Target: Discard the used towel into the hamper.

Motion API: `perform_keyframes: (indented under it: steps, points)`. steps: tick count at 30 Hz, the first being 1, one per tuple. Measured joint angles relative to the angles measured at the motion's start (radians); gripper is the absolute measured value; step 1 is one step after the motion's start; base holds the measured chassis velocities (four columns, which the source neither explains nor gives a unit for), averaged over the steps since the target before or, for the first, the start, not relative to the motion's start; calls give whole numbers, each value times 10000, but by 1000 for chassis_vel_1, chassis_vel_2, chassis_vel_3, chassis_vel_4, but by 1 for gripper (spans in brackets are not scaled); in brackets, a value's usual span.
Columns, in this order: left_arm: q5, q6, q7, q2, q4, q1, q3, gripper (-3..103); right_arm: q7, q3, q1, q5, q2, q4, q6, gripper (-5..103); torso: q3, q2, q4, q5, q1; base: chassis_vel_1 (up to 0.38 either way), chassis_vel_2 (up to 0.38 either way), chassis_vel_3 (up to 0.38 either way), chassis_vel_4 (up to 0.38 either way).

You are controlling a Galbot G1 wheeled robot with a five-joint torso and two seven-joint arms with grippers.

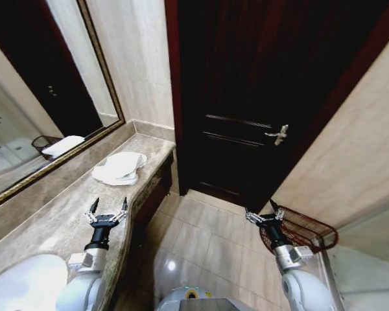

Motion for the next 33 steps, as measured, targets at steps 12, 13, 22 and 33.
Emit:
perform_keyframes:
  steps: [12, 13, 22, 33]
  points:
    - [-12, -1, -60, -8, -43, -9, -8, 100, -1, -17, 23, -3, 9, -46, 16, 100, 0, 0, -2, 0, 0, -84, 78, 72, -78]
    - [-13, 23, -64, -7, -51, -11, -5, 100, -2, -17, 20, -4, 9, -54, 24, 100, 0, 0, -3, 0, 0, -70, 96, 69, -84]
    - [-39, 205, -91, 31, -170, -12, -11, 100, -23, -33, 36, -14, 12, -72, 41, 100, 0, 0, -3, 0, 0, -80, 90, 77, -83]
    - [-178, 397, -120, 87, -238, -31, -13, 100, -199, -46, 79, -91, 9, -92, 5, 100, 0, 0, -3, 1, 0, -88, 81, 85, -80]
